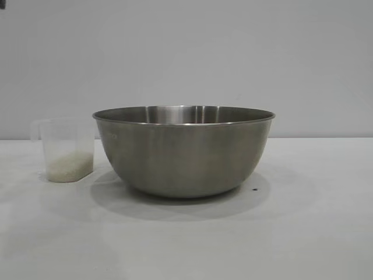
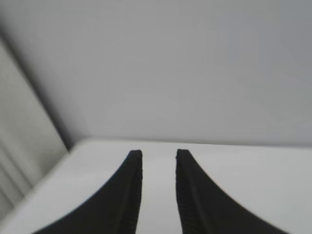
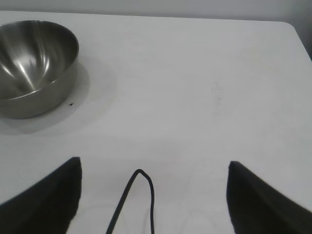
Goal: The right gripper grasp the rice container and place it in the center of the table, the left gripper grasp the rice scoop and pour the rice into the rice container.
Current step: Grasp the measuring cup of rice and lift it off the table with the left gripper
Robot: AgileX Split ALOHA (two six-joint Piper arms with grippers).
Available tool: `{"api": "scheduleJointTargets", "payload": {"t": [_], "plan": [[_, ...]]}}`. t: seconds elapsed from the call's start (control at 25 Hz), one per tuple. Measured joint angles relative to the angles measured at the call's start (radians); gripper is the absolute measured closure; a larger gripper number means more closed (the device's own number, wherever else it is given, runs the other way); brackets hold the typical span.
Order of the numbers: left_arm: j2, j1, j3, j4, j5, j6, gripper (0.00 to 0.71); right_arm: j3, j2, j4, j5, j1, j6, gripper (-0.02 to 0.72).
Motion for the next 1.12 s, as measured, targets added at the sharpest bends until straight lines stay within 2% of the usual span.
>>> {"api": "scheduleJointTargets", "payload": {"t": [0.2,0.36,0.44,0.6,0.76,1.12], "plan": [[0.000,0.000,0.131,0.162,0.006,-0.016,0.568,0.000,0.000,0.000,0.000,0.000,0.000,0.158],[0.031,0.000,0.180,0.283,-0.007,-0.124,0.568,0.000,0.000,0.000,0.000,0.000,0.000,0.158],[0.088,0.000,0.194,0.333,-0.041,-0.169,0.568,0.000,0.000,0.000,0.000,0.000,0.000,0.158],[0.202,0.000,0.237,0.433,-0.236,-0.277,0.568,0.000,0.000,0.000,0.000,0.000,0.001,0.158],[0.274,0.000,0.251,0.496,-0.288,-0.317,0.568,0.000,0.000,0.000,0.000,0.000,0.001,0.158],[0.356,0.000,0.223,0.574,-0.293,-0.326,0.568,0.000,0.000,0.000,0.000,0.000,0.001,0.158]]}}
